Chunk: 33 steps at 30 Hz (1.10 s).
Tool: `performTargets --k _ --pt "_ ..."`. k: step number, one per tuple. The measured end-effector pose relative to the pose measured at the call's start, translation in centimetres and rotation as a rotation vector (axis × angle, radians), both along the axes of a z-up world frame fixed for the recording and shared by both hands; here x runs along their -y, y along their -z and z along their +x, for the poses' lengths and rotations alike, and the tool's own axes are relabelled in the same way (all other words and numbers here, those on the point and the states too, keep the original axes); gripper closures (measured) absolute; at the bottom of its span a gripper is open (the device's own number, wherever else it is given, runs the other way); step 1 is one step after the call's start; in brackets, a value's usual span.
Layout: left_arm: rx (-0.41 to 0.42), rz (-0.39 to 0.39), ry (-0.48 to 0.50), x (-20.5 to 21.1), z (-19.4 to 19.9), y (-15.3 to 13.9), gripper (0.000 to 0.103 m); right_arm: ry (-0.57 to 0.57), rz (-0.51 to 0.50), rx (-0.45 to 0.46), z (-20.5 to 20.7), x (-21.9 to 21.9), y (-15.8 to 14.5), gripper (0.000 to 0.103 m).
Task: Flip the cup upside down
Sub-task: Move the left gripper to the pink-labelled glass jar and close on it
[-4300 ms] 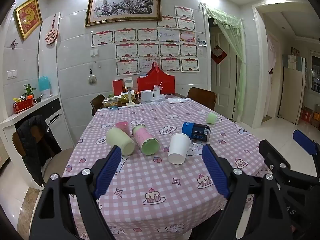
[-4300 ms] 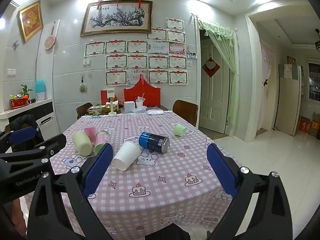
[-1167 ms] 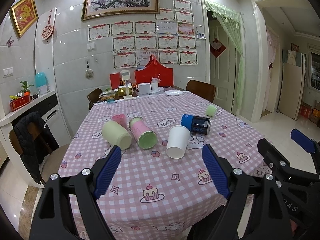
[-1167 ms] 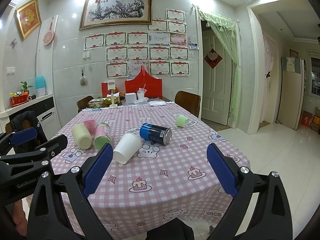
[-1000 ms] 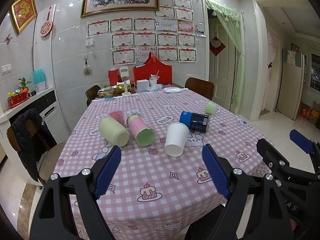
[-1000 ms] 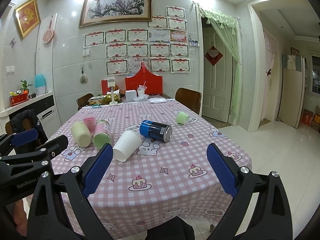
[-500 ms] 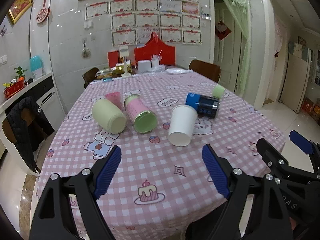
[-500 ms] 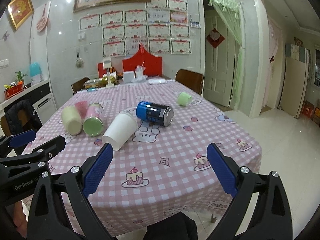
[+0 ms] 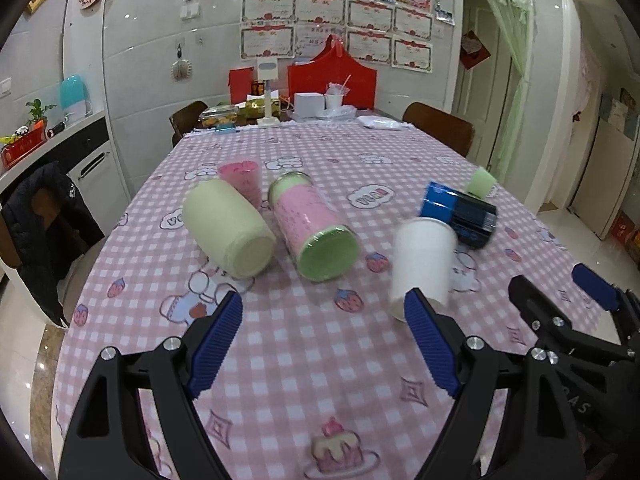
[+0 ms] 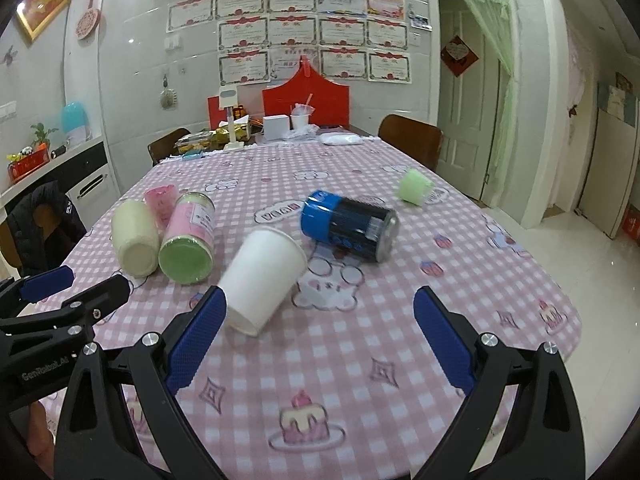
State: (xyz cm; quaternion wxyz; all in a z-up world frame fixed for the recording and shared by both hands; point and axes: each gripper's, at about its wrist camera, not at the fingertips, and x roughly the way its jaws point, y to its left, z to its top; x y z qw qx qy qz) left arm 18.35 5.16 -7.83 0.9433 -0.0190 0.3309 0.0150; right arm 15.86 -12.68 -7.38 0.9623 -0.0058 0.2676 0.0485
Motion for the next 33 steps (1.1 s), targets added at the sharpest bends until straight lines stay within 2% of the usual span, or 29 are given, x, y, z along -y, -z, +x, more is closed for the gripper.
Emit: performTargets --k 8,18,27,29,33 --pt "-0.029 -0.042 -0.084 -3.4 3.6 0.7 0.021 -0.03 -0.005 -0.032 4.3 -1.5 0.5 0.012" --pt "-0.093 -0.177 -0.207 -8.8 9.2 0.2 0.021 -0.074 -0.005 -0.031 9.2 -3.3 -0.5 0.012" --pt "-0.194 -0.206 -0.297 -11.2 13.8 1.3 0.021 -0.123 -0.023 -0.041 13.6 -5.2 -0.7 0.012" --pt "-0.191 -0.214 -0.275 -11.2 13.9 1.2 0.021 -0.123 -0.021 -0.047 14.3 -5.3 -0.6 0.012" --pt "-0.158 -0.249 -0.166 -9.7 13.9 -0.1 0.021 -0.106 -0.003 -0.063 15.4 -4.5 -0.2 0.012"
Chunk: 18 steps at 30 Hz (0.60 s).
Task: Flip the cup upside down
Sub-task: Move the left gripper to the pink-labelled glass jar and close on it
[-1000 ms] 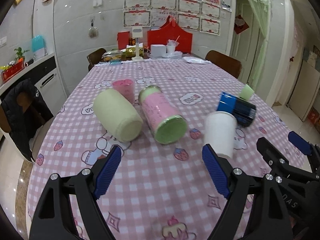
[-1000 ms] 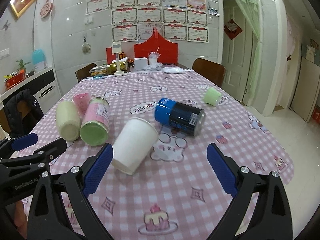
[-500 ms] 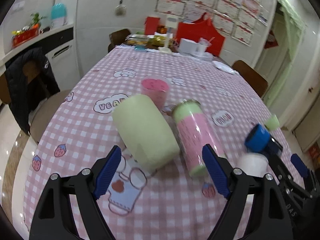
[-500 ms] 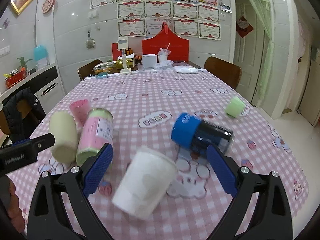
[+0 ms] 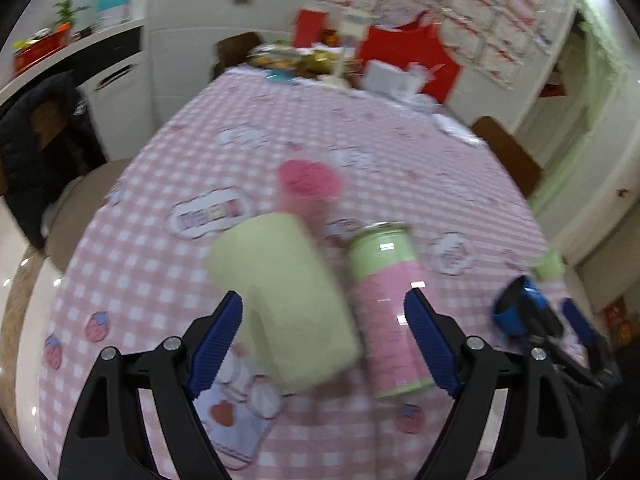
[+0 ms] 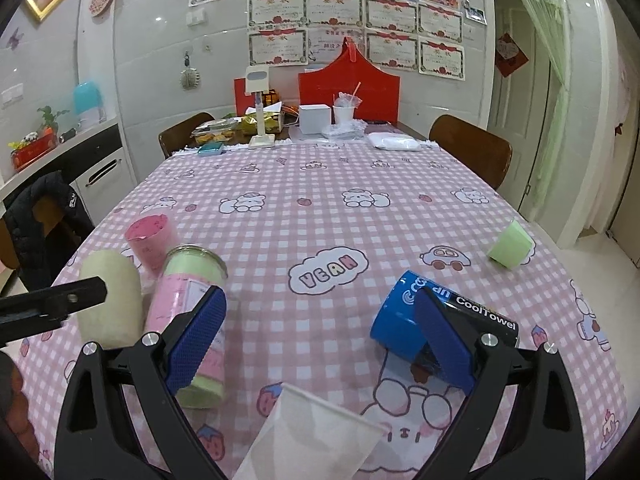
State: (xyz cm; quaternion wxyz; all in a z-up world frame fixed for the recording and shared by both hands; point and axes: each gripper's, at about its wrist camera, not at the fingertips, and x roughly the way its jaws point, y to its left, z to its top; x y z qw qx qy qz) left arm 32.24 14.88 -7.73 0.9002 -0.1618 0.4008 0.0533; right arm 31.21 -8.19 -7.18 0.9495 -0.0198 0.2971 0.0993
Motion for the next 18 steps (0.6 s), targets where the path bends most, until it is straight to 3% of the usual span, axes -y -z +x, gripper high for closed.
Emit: performTargets --k 6,14,18 --pt "0.002 -0.024 0.142 4.0 2.2 -0.7 0.021 0.048 0.055 -0.008 0.7 2.7 -0.2 0.012" --pt "-0.098 -0.005 0.109 5.6 5.2 1.1 0.021 0.07 0.093 -0.007 0.9 5.4 0.4 0.012" --pt "-0.123 0.042 0.129 7.0 6.1 1.6 0.021 0.078 0.125 -0.013 1.0 6.7 0.5 0.012"
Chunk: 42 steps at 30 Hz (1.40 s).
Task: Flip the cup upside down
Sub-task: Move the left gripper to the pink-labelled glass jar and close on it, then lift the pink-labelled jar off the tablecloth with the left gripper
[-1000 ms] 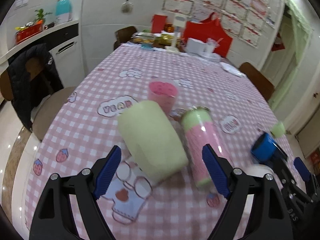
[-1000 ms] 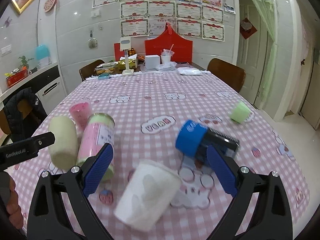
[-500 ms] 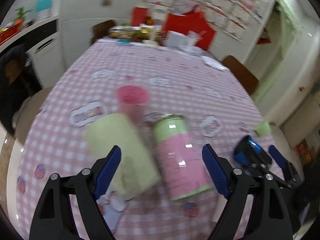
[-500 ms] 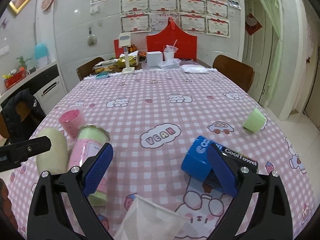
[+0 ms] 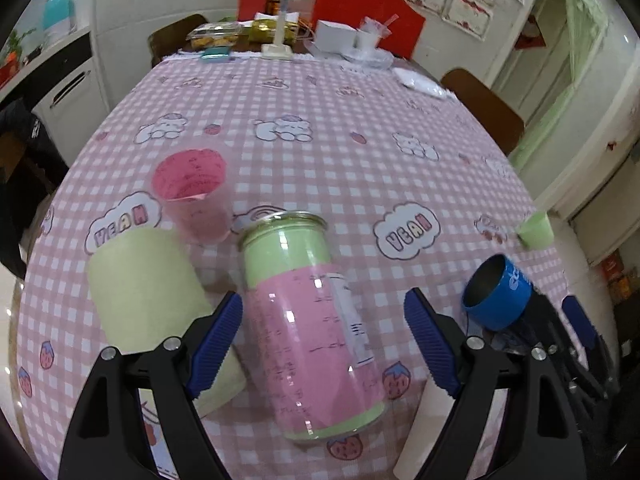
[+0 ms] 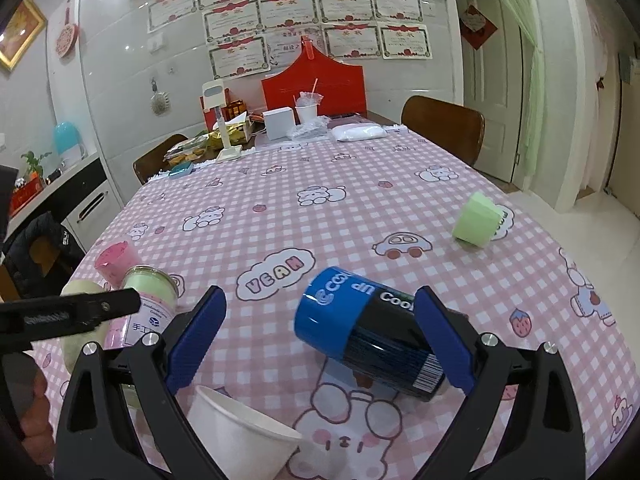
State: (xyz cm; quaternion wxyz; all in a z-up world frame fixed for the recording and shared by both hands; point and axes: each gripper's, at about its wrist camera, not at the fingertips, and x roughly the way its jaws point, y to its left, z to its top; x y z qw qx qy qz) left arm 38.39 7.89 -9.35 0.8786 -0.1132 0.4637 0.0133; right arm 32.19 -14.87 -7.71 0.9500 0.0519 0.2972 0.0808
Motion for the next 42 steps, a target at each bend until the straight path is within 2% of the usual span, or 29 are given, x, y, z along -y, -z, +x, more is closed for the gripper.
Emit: performTargets --k 2,5,12,14,16,25,34,42 --pt "-0.031 0.039 -0.012 0.5 0.7 0.5 0.021 0.004 0.016 0.0 0.0 0.4 0.0 0.012" --pt "-0.065 0.05 -0.036 0.8 1.4 1.4 0.021 0.003 0.042 0.0 -0.1 1.1 0.1 0.012" --pt "-0.12 0.117 -0.038 1.3 2.4 2.7 0.021 0.017 0.033 -0.017 0.0 1.4 0.5 0.012" --pt "-0.113 0.131 -0.026 1.7 2.4 2.8 0.022 0.021 0.035 -0.018 0.0 1.5 0.5 0.012" --pt "-0.111 0.159 -0.027 1.9 2.4 2.9 0.034 0.025 0.035 -0.017 0.0 1.6 0.5 0.012" --pt "-0.098 0.16 -0.025 1.7 2.1 2.4 0.035 0.038 0.032 -0.015 0.0 1.6 0.5 0.012" --pt "-0.013 0.176 -0.008 2.6 0.1 -0.5 0.035 0.048 0.028 -0.004 -1.1 1.6 -0.2 0.012" --pt "0.03 0.154 0.022 3.1 -2.6 -2.5 0.035 0.072 0.029 0.025 -3.5 2.2 -1.7 0.012"
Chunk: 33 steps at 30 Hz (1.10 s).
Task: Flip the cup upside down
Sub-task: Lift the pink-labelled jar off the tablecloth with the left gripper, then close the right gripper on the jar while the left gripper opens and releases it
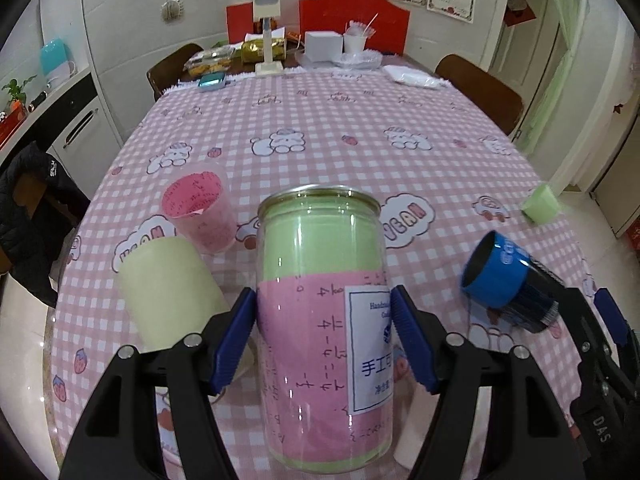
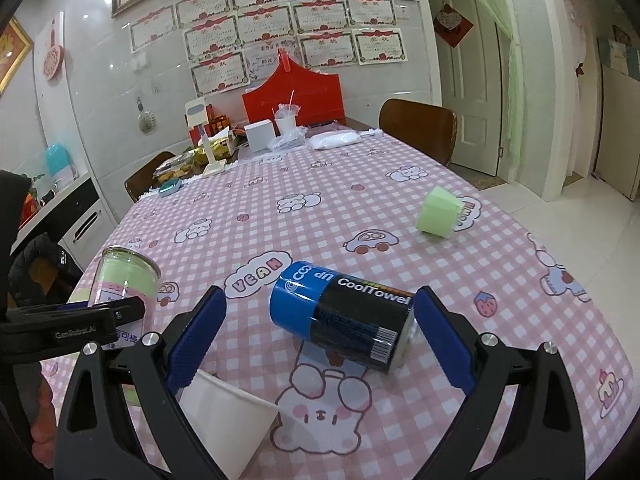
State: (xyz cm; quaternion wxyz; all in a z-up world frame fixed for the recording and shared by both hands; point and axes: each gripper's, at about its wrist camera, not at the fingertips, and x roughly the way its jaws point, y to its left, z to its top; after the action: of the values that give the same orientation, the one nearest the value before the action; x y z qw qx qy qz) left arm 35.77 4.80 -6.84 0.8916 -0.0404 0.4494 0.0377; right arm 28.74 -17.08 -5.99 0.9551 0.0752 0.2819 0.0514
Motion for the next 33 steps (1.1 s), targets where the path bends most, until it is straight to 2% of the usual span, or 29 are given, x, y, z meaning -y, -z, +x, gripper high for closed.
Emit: performTargets --k 6,13,24,33 --pt "0.04 0.002 0.012 0.0 -3.9 -2.1 0.035 -0.011 -0.005 0.035 -2.9 -0.2 -1.3 0.012" --pt "0.05 -0.001 0.032 0.0 -9.1 -2.6 0.035 -0.046 -0.023 0.038 -6.4 -1.2 -1.3 0.012" --pt "-0.01 -0.042 0.05 -0.3 -14.1 0.5 0.035 -0.082 -0.06 -0.026 -10.8 -2.8 1.1 0.012" --pt "-0.078 -0.07 0.079 0.1 -14.4 3.4 0.035 -0.079 -0.084 -0.085 -11.9 -3.0 2.9 0.012"
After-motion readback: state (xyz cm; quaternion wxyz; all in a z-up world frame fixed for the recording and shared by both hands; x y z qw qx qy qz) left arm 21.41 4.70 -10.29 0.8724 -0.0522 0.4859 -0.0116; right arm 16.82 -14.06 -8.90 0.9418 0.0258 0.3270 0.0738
